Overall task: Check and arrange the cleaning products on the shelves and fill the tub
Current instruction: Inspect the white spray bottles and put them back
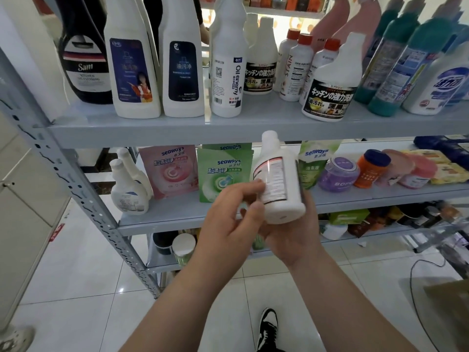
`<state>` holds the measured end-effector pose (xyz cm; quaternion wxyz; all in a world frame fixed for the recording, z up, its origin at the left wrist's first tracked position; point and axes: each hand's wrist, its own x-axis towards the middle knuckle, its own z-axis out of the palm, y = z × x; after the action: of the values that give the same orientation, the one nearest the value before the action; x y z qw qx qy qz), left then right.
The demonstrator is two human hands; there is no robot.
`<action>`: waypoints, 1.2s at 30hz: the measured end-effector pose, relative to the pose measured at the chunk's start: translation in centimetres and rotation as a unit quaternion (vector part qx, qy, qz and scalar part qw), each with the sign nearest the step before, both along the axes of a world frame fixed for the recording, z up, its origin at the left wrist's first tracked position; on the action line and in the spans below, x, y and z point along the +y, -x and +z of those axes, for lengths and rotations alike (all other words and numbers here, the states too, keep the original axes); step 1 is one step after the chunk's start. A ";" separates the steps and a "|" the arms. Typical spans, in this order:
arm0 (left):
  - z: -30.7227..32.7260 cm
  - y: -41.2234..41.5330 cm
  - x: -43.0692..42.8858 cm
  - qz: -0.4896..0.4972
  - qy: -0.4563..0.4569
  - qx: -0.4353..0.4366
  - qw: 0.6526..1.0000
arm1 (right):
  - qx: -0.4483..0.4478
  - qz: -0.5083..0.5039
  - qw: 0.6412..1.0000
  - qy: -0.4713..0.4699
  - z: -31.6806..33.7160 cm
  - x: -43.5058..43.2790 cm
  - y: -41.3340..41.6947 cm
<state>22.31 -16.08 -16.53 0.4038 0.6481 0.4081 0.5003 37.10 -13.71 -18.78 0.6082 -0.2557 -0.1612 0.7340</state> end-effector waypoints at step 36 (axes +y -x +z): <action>8.0 -14.2 12.7 -0.092 0.040 0.016 0.995 | -0.323 -0.232 0.882 -0.252 9.0 9.2 -16.3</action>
<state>36.48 -3.34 -8.53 0.4676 0.6741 0.3726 0.4338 53.35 -4.53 -9.81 0.7190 -0.3468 -0.4645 0.3835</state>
